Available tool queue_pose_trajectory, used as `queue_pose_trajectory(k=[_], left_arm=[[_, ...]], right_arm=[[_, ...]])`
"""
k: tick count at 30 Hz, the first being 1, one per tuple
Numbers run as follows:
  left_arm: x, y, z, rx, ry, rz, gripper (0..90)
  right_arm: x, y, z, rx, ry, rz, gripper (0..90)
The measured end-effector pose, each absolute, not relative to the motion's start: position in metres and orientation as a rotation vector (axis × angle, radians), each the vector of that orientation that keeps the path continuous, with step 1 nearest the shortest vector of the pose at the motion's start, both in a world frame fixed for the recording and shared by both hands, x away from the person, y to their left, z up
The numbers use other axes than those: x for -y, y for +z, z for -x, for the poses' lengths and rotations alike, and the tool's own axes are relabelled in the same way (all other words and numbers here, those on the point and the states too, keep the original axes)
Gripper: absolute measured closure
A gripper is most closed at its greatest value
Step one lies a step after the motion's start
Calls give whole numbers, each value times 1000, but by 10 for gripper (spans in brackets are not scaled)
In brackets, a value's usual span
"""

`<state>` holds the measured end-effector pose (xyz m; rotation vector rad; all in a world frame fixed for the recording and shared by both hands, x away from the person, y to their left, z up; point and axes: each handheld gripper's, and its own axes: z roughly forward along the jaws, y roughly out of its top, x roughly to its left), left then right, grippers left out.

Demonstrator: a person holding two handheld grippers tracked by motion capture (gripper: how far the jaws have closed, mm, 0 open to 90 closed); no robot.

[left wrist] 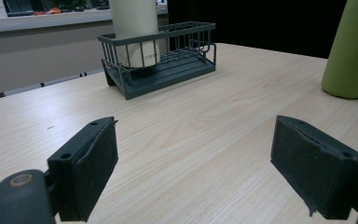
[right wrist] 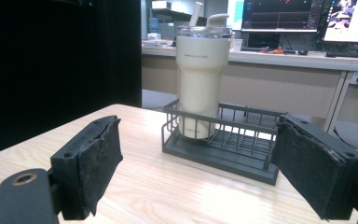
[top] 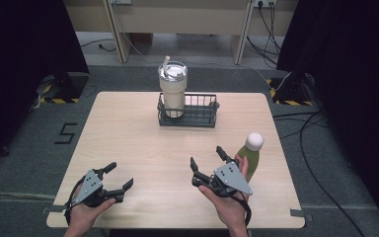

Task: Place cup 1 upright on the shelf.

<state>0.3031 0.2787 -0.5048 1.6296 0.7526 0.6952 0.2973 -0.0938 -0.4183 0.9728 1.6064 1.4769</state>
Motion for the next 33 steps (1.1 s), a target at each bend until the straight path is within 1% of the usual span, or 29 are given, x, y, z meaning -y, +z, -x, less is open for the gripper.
queue_pose_trajectory(k=[19, 33], left_arm=[[-278, -505, -303, -752, 695, -1632, 141], [-277, -505, -304, -752, 694, -1632, 140]], right_arm=[[121, -415, -270, -1569, 1437, -996, 177], [151, -400, -232, -1507, 1390, -999, 182]])
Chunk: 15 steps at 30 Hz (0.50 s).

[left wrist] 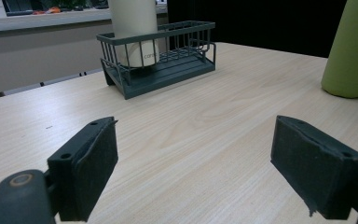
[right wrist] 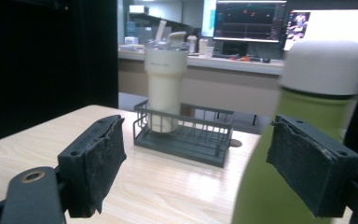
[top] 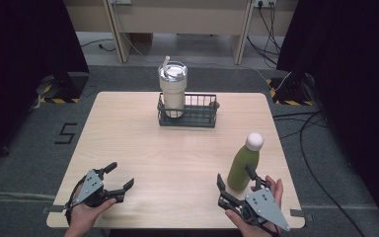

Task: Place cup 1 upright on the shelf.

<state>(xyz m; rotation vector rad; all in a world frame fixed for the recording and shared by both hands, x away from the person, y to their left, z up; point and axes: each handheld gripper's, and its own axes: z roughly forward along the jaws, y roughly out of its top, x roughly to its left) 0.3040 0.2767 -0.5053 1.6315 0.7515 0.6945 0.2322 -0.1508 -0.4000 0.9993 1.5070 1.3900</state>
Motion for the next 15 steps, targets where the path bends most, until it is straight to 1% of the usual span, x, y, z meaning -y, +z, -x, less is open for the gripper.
queue_pose_trajectory(k=[7, 15], left_arm=[[-277, -506, -304, -753, 694, -1633, 140], [-277, -505, -305, -753, 693, -1634, 140]], right_arm=[[163, -400, -226, -1477, 1348, -1022, 175], [174, -401, -229, -1469, 1290, -1055, 132]])
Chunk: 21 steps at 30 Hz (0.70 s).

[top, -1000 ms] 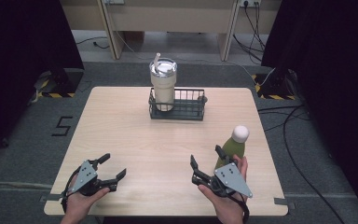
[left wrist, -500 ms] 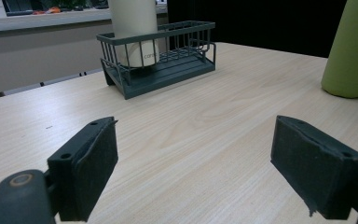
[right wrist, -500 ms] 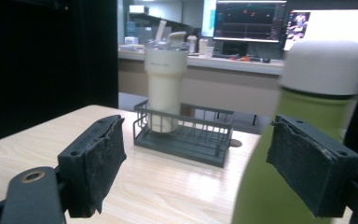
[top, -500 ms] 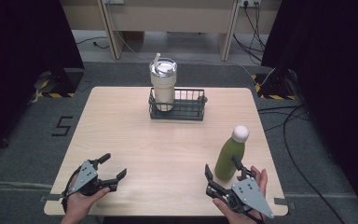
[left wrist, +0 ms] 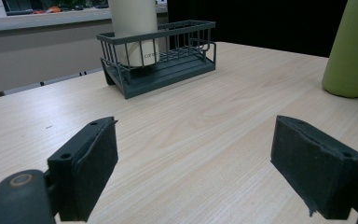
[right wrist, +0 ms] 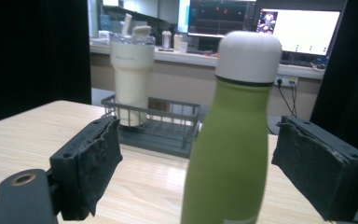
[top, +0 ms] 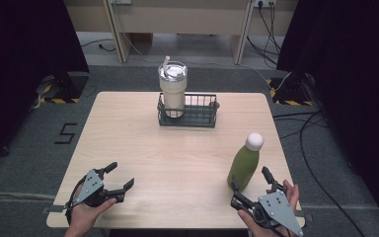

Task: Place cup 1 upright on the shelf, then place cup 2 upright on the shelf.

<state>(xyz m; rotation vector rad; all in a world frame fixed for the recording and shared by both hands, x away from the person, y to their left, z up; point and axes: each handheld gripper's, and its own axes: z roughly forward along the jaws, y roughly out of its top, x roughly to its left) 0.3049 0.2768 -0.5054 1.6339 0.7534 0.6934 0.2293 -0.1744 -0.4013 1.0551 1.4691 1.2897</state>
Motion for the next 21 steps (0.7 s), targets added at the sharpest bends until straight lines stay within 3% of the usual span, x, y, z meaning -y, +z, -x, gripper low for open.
queue_pose_trajectory(k=[21], left_arm=[[-273, -506, -308, -770, 678, -1623, 141]], right_arm=[[196, -404, -235, -1469, 1243, -1115, 116]])
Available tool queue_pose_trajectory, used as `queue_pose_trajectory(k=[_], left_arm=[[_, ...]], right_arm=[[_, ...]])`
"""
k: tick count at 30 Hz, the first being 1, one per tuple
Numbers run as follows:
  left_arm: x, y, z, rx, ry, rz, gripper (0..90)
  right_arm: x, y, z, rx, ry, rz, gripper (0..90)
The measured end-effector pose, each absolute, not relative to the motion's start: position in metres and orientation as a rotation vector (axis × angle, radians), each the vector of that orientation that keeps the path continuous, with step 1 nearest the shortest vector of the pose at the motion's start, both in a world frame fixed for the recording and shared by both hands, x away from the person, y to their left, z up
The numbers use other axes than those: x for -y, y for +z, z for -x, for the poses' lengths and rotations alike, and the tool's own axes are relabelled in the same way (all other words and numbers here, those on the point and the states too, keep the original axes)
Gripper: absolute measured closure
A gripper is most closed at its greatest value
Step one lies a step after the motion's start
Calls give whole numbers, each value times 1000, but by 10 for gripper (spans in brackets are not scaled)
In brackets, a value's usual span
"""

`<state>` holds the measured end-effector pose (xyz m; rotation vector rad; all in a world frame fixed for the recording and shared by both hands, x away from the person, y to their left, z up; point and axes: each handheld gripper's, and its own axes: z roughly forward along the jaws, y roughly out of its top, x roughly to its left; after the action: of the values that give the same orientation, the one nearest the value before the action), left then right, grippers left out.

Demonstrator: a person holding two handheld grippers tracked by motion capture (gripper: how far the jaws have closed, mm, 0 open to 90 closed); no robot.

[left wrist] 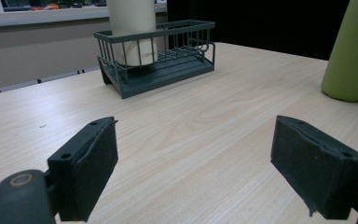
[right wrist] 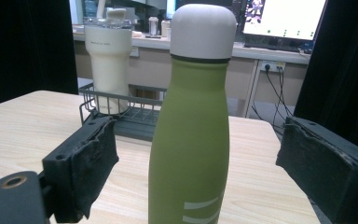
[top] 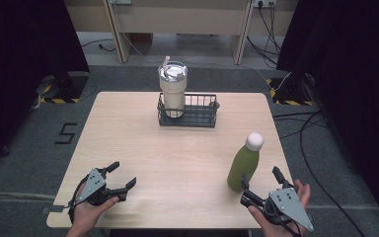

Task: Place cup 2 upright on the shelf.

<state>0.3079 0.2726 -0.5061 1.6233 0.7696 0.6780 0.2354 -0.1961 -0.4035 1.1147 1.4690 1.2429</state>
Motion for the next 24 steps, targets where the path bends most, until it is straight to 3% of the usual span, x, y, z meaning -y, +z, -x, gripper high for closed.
queue_pose_trajectory(k=[15, 24], left_arm=[[-271, -505, -304, -749, 683, -1627, 141], [-272, -504, -305, -751, 684, -1619, 141]], right_arm=[[194, -407, -249, -1465, 1250, -1110, 102], [188, -409, -279, -1472, 1245, -1131, 116]])
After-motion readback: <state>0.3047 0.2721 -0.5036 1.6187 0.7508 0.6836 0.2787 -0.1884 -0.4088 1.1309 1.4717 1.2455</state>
